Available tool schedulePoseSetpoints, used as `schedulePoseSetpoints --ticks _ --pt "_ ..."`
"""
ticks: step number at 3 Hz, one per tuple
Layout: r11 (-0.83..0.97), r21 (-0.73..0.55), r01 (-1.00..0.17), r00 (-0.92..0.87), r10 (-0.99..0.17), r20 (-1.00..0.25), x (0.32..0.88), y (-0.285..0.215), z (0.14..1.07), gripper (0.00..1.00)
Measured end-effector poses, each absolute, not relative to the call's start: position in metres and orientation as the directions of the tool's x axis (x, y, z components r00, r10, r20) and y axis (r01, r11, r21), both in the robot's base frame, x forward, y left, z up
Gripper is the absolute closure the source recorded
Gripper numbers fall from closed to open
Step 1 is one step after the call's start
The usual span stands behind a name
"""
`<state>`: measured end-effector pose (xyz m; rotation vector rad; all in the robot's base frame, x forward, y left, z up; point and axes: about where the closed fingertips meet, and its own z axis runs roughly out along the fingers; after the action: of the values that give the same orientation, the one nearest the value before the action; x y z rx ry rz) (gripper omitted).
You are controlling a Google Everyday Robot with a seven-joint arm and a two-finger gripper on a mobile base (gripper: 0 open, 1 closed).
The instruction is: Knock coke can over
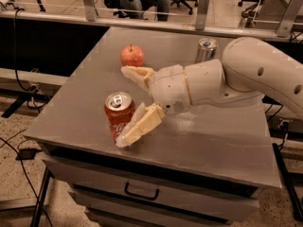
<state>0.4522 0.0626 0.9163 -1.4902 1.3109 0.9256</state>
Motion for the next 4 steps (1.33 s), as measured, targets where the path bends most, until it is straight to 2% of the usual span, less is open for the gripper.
schedulePoseSetpoints --ticks 3,4 --pt "0.018 -0.093 -0.995 0.087 -0.228 -0.970 0.454 0.063 0.893 0.03" --pt "0.013 -0.096 -0.995 0.090 -0.230 -0.969 0.452 0.066 0.894 0.26"
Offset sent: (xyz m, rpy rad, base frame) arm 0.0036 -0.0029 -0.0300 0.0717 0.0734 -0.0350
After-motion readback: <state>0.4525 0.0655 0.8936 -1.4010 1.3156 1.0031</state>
